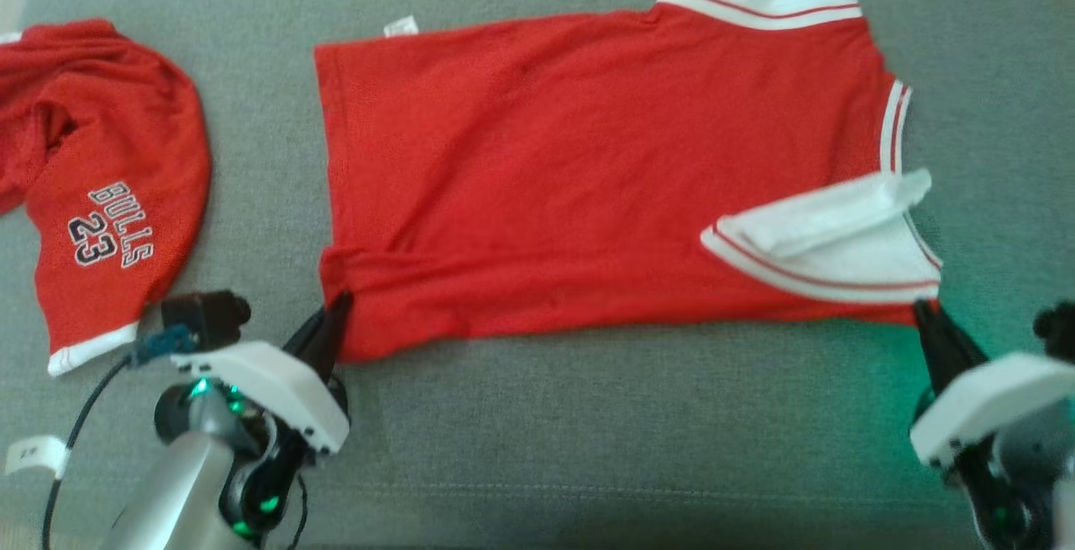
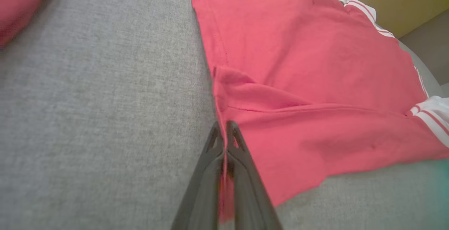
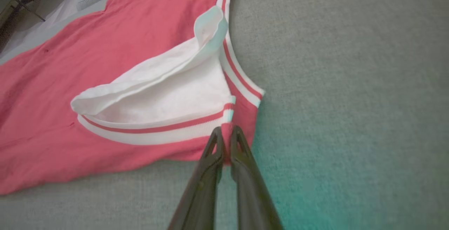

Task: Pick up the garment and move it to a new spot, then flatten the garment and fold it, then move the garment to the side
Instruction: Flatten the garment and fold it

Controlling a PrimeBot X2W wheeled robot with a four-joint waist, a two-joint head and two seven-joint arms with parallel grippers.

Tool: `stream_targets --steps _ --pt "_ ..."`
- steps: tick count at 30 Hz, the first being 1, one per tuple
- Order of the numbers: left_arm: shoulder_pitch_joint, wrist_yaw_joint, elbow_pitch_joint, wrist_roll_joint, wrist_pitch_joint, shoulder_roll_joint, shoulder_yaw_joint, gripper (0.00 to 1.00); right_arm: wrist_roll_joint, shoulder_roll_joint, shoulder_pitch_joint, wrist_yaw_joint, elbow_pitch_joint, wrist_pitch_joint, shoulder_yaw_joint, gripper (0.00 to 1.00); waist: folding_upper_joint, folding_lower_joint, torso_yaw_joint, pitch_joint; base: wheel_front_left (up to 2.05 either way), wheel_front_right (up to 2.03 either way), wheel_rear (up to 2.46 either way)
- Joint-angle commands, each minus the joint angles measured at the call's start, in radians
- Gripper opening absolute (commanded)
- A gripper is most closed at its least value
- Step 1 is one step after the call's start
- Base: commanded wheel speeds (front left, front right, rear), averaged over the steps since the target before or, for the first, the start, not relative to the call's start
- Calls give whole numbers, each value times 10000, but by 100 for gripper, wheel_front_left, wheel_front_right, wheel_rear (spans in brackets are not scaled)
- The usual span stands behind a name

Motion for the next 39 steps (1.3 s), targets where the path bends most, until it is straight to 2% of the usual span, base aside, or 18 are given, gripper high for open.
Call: stream_targets --steps 1,9,15,16,17,18,23,28,33,39 --pt "15 93 -424 -75 53 389 459 0 118 -73 171 -9 -500 -87 137 0 0 0 -84 -141 0 0 0" --pt "1065 681 -1789 -228 644 1121 744 0 1248 -59 1705 -9 -1115 -538 330 0 0 0 -320 -565 0 0 0" --pt "1432 1015 -2463 -212 1009 1299 695 0 1699 -58 2149 -9 -1250 -860 429 0 0 0 -392 -654 0 0 0" --pt "1434 1051 -2495 -194 1024 1301 684 16 1682 -58 2124 -9 -1224 -918 472 14 0 0 -409 -650 0 0 0" --pt "1425 1064 -2479 -182 1024 1307 677 74 1618 -58 2066 -9 -1226 -988 546 75 0 0 -424 -647 0 0 0" --pt "1401 1089 -2454 -146 981 1307 680 100 1565 -58 1962 -9 -1250 -1107 635 100 0 0 -444 -651 0 0 0" --pt "1282 1347 -2456 109 266 1131 846 100 493 -57 1222 -9 -1503 -2129 1036 100 0 0 -490 -735 0 0 0" --pt "1220 1789 -2714 598 -816 910 1047 100 -905 -59 497 -9 -1850 -3290 1272 100 0 0 -397 -976 0 0 0" --pt "1255 2265 -3213 1249 -1772 849 1138 100 -1564 -59 103 -9 -2073 -3690 1394 100 0 0 -255 -1276 0 0 0" --pt "1382 2536 -3559 1602 -2045 855 1051 100 -1691 -59 76 -9 -2098 -3653 1384 100 0 0 -143 -1415 0 0 0"
